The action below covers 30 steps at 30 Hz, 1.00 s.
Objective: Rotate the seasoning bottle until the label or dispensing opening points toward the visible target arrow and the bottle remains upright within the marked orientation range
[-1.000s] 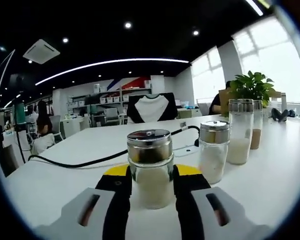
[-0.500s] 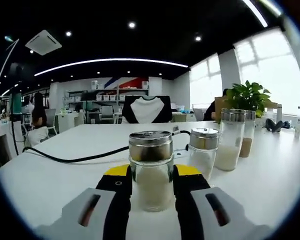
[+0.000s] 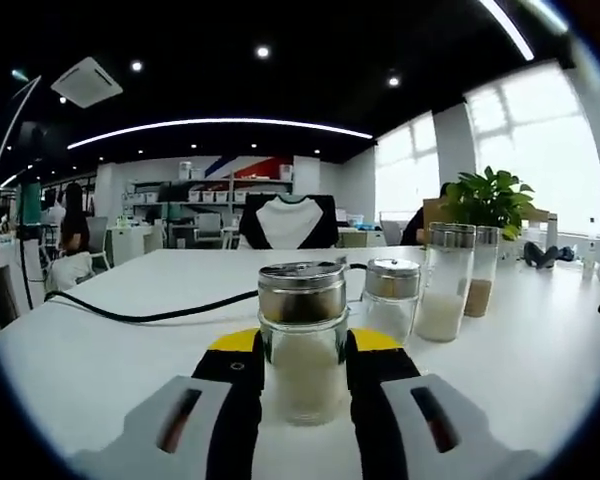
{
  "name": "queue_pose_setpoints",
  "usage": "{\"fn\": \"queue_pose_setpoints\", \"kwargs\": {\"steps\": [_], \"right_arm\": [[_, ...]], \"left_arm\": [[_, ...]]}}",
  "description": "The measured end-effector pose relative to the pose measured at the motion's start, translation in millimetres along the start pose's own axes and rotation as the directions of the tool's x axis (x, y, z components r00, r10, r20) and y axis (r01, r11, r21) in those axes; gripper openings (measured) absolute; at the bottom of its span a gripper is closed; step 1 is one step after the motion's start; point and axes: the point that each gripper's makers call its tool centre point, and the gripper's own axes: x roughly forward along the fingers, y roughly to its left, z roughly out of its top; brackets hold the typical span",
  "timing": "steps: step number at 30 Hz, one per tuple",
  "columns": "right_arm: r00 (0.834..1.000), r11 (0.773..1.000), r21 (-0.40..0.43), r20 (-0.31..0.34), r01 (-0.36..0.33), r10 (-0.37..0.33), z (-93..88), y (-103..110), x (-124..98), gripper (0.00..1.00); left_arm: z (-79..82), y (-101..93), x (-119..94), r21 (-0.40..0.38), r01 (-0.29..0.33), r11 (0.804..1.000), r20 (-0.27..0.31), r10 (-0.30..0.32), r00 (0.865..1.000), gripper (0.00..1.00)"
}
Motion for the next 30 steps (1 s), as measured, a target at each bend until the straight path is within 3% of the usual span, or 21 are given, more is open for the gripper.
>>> {"fn": "queue_pose_setpoints", "kwargs": {"steps": [4,16,21,25,27,28,30], "right_arm": [[1.000,1.000,-0.001,-0.001,0.000,0.000,-0.3,-1,0,0.87],[1.000,1.000,-0.017,-0.001,-0.012,0.012,-0.1,2,1,0.86],[0.998,0.998,-0.020,0.046,-0.051,0.052,8.6,9,4,0.84],[0.993,0.994,-0.012,0.047,-0.108,0.109,8.3,17,9,0.80],[0.990,0.991,0.038,0.073,-0.125,0.122,12.0,18,11,0.79],[0.986,0.988,0.085,0.120,-0.130,0.119,19.5,14,12,0.77],[0.977,0.981,0.107,0.154,-0.163,0.145,25.3,14,15,0.72]], "left_arm": [[0.8,-2.4,-7,-0.010,0.008,1.000,0.008,-0.008,1.000,0.33],[0.0,-34.8,-35,-0.044,0.140,0.989,0.020,-0.139,0.990,0.33],[-3.8,-59.4,-47,-0.038,0.223,0.974,0.001,-0.223,0.975,0.33],[-7.4,-75.6,-55,-0.030,0.270,0.962,-0.017,-0.271,0.962,0.33],[-10.0,-86.1,-60,-0.026,0.308,0.951,-0.028,-0.309,0.951,0.33],[-11.5,-91.0,-63,-0.021,0.321,0.947,-0.038,-0.322,0.946,0.33],[-13.2,-96.9,-67,-0.019,0.335,0.942,-0.044,-0.336,0.941,0.33]]}}
